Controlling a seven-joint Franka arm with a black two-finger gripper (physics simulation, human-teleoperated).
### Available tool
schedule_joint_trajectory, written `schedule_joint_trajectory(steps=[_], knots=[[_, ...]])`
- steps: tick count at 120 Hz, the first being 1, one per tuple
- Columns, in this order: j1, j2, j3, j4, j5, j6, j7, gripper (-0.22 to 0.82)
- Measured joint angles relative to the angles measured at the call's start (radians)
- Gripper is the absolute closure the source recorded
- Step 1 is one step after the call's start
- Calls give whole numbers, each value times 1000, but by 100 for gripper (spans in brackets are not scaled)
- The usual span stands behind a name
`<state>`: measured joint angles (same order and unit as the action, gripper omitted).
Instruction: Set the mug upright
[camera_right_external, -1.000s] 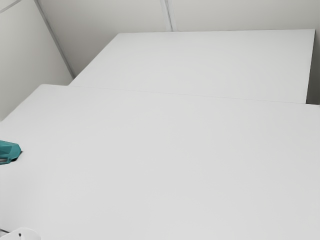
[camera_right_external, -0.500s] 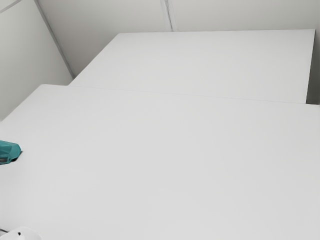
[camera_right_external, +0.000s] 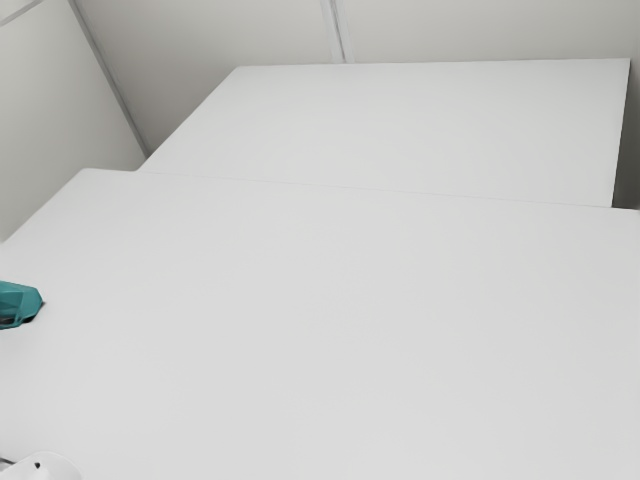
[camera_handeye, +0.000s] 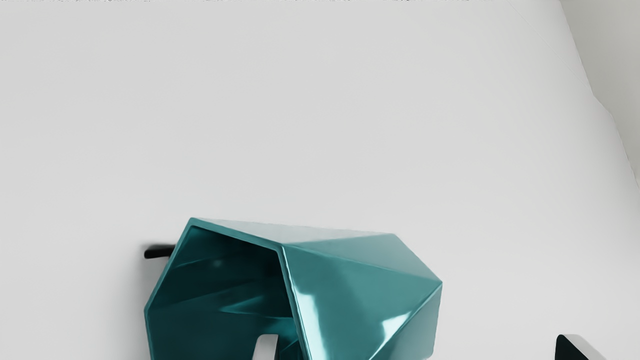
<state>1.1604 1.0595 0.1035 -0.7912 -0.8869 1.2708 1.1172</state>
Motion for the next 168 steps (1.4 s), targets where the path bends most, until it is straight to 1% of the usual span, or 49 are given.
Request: schedule_joint_trajectory(steps=[8, 12, 28, 35, 45, 58, 70, 95, 112, 124, 145, 156, 168], knots=[[-1, 0, -2, -1, -11, -12, -1, 0], [-1, 0, -2, -1, -15, -18, -1, 3], [-1, 0, -2, -1, -25, -34, -2, 38], [-1, 0, -2, -1, -27, -39, -3, 50], [-2, -2, -6, -1, -30, -50, -10, 61], [-2, -9, -16, -1, -38, -60, -19, 69], [-2, -18, -17, -1, -52, -78, -27, 73], [-7, -30, -20, -1, -58, -121, -55, 77], [-23, -84, -23, -7, -33, -146, -78, 78], [-67, -182, -27, -75, 33, -155, -95, 78], [-190, -364, -27, -220, 185, -148, -121, 79], [-260, -485, -27, -369, 243, -109, -133, 79], [-349, -602, -27, -526, 292, -37, -145, 79]])
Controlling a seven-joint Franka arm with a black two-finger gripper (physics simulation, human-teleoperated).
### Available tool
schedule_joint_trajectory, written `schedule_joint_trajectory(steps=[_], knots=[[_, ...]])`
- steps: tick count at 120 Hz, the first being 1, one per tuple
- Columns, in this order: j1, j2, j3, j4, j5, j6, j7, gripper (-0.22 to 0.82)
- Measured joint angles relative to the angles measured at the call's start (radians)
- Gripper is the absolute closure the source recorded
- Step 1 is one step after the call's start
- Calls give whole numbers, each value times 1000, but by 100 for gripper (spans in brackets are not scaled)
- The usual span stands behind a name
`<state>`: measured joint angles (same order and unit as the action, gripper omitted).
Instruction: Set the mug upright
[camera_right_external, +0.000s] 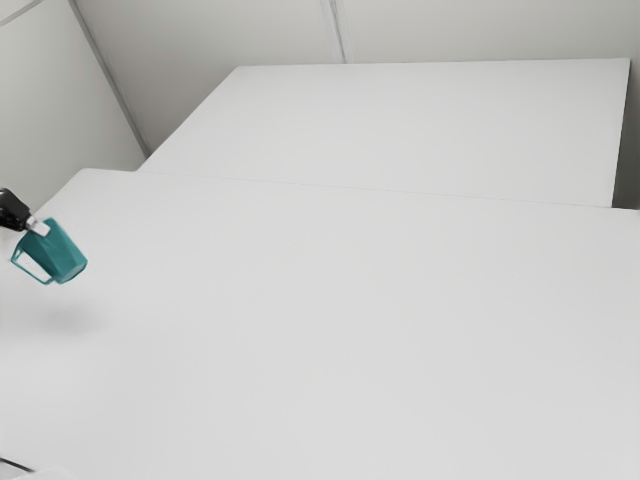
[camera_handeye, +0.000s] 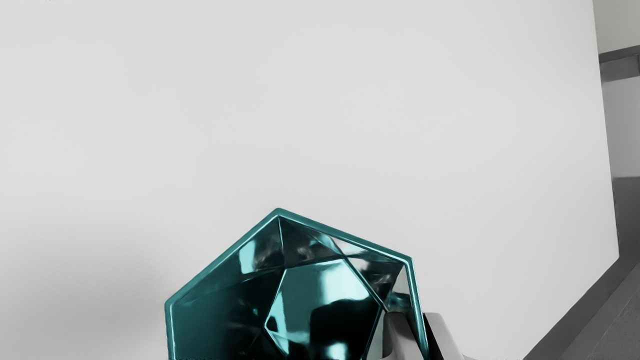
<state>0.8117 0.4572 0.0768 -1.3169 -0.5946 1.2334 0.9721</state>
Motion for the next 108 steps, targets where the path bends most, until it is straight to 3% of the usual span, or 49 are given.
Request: schedule_joint_trajectory(steps=[23, 54, 78, 108], knots=[[-188, -114, -2, -172, 103, 171, -49, 79], [-306, -295, -60, -434, 206, 457, -118, 79], [-466, -331, -58, -513, 259, 627, -172, 79], [-581, -408, -57, -667, 363, 828, -269, 79]])
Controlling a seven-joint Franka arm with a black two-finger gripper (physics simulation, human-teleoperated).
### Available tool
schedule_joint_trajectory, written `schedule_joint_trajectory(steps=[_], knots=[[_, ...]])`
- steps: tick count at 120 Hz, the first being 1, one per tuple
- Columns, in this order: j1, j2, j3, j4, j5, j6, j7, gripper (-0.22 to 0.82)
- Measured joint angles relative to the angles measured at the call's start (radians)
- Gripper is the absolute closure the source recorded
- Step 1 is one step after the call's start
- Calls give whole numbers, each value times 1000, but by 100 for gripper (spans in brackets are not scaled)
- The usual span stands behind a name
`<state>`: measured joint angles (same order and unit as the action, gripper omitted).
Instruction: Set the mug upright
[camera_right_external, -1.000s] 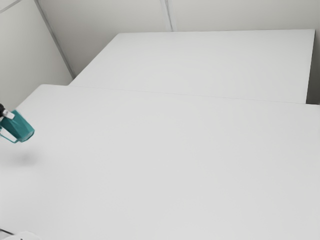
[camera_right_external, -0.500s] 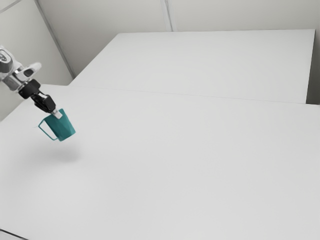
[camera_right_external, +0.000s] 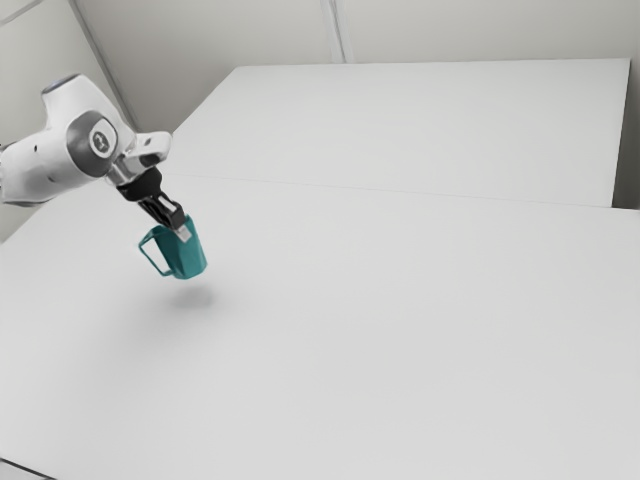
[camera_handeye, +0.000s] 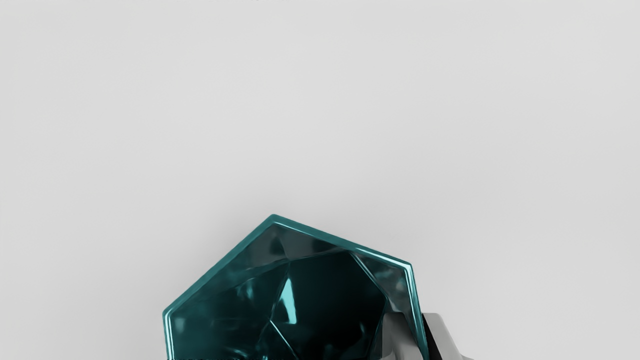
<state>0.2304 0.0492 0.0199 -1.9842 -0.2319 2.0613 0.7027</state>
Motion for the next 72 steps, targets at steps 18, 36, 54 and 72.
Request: schedule_joint_trajectory(steps=[18, 36, 54, 72], knots=[[-62, -61, -2, -127, 66, 117, -73, 79], [-104, -87, -5, -225, 98, 232, -136, 79], [-64, -95, -21, -264, 159, 304, -200, 79], [-29, -83, -35, -317, 187, 371, -255, 79]])
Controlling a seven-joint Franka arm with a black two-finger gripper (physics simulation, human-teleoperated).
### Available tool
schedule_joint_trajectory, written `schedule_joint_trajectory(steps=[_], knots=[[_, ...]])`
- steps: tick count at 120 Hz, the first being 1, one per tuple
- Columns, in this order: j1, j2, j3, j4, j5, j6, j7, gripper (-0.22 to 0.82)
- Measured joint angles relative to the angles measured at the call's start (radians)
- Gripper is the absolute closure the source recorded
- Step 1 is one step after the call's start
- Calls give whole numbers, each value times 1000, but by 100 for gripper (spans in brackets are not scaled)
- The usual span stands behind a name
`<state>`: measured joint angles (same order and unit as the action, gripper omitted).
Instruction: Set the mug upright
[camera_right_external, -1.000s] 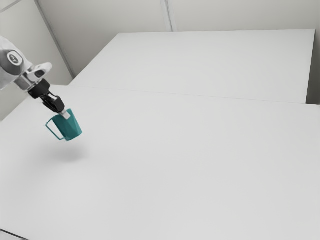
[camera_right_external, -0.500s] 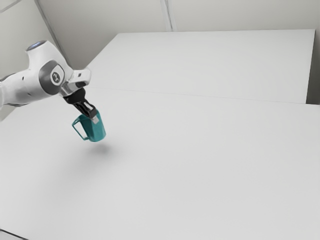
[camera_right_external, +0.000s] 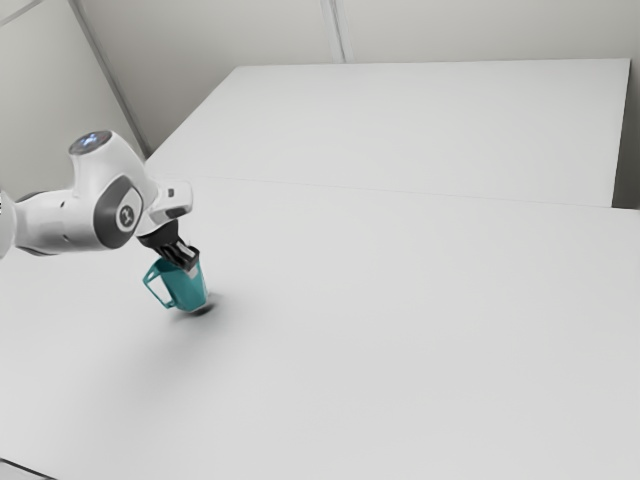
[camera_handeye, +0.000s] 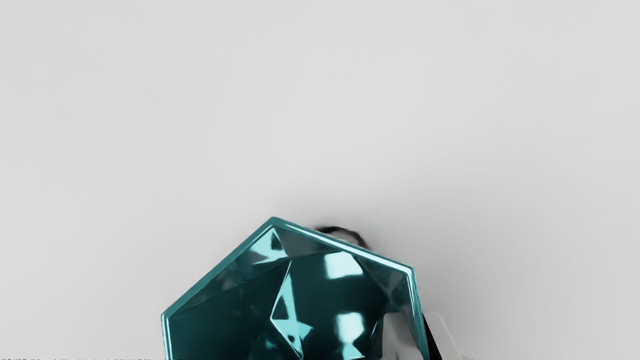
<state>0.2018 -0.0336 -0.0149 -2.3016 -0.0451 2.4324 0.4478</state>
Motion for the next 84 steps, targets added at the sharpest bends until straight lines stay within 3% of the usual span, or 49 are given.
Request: schedule_joint_trajectory(steps=[26, 42, 65, 84], knots=[[12, 33, -28, -19, 10, 71, -60, 79], [-21, 46, -9, -25, 11, 88, -90, 76], [-19, 19, -35, -26, 4, 93, -113, 36], [-28, -55, -39, -24, 2, 58, -127, 17]])
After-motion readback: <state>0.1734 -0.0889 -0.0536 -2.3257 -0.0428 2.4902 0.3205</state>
